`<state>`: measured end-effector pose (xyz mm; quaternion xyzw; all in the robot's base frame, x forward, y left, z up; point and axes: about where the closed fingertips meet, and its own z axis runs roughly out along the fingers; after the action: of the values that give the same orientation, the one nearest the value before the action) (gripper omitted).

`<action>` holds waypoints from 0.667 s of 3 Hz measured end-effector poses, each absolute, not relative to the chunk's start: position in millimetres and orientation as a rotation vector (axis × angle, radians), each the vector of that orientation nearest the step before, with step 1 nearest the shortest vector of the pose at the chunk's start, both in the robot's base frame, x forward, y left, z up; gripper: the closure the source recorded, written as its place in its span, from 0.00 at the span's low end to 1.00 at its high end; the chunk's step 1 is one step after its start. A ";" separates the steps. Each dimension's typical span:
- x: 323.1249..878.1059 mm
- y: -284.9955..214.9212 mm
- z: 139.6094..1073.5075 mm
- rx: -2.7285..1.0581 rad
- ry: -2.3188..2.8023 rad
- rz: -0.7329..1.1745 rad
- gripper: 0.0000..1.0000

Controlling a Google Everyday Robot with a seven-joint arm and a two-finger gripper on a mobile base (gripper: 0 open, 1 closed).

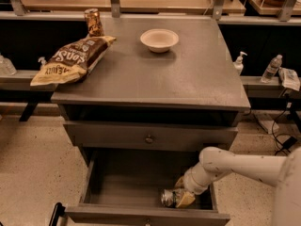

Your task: Pick 7up can from middle drawer and place on counter

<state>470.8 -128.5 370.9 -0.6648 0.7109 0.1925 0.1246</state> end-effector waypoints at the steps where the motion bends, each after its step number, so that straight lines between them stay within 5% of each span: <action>1: 470.9 -144.5 397.6 -1.818 2.012 0.574 1.00; 2: 471.1 -174.3 438.4 -1.671 1.976 0.533 1.00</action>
Offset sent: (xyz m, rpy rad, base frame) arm -0.0002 -0.0743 0.0997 0.2308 -0.2152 -0.2073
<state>471.1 -174.3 438.4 -0.6129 0.7247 0.1954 0.2471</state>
